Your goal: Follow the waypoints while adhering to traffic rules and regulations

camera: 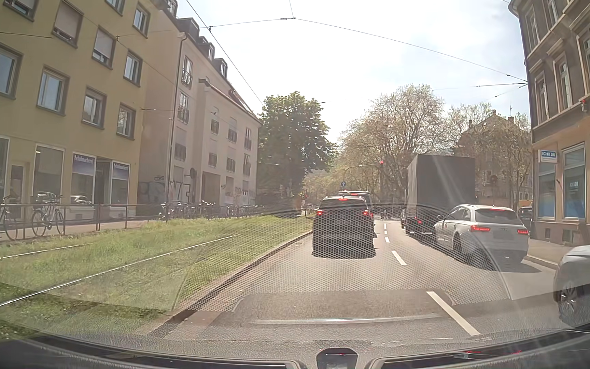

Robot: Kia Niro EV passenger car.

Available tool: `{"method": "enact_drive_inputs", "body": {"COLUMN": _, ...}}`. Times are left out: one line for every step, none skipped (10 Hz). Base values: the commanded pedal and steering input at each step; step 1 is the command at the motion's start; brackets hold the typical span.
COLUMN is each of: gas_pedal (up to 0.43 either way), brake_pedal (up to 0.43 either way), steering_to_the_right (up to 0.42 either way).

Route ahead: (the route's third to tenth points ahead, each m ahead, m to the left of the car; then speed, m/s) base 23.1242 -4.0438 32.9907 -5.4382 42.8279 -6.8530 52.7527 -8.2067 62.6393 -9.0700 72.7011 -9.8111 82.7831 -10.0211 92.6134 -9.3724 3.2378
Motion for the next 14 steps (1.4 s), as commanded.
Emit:
{"method": "enact_drive_inputs", "body": {"gas_pedal": 0.000, "brake_pedal": 0.140, "steering_to_the_right": 0.039}}
{"method": "enact_drive_inputs", "body": {"gas_pedal": 0.000, "brake_pedal": 0.134, "steering_to_the_right": 0.041}}
{"method": "enact_drive_inputs", "body": {"gas_pedal": 0.000, "brake_pedal": 0.140, "steering_to_the_right": 0.042}}
{"method": "enact_drive_inputs", "body": {"gas_pedal": 0.000, "brake_pedal": 0.140, "steering_to_the_right": 0.043}}
{"method": "enact_drive_inputs", "body": {"gas_pedal": 0.000, "brake_pedal": 0.140, "steering_to_the_right": 0.043}}
{"method": "enact_drive_inputs", "body": {"gas_pedal": 0.000, "brake_pedal": 0.140, "steering_to_the_right": 0.044}}
{"method": "enact_drive_inputs", "body": {"gas_pedal": 0.000, "brake_pedal": 0.140, "steering_to_the_right": 0.045}}
{"method": "enact_drive_inputs", "body": {"gas_pedal": 0.000, "brake_pedal": 0.140, "steering_to_the_right": 0.046}}
{"method": "enact_drive_inputs", "body": {"gas_pedal": 0.000, "brake_pedal": 0.140, "steering_to_the_right": 0.048}}
{"method": "enact_drive_inputs", "body": {"gas_pedal": 0.000, "brake_pedal": 0.140, "steering_to_the_right": 0.050}}
{"method": "enact_drive_inputs", "body": {"gas_pedal": 0.000, "brake_pedal": 0.146, "steering_to_the_right": 0.051}}
{"method": "enact_drive_inputs", "body": {"gas_pedal": 0.000, "brake_pedal": 0.146, "steering_to_the_right": 0.052}}
{"method": "enact_drive_inputs", "body": {"gas_pedal": 0.000, "brake_pedal": 0.146, "steering_to_the_right": 0.053}}
{"method": "enact_drive_inputs", "body": {"gas_pedal": 0.000, "brake_pedal": 0.146, "steering_to_the_right": 0.053}}
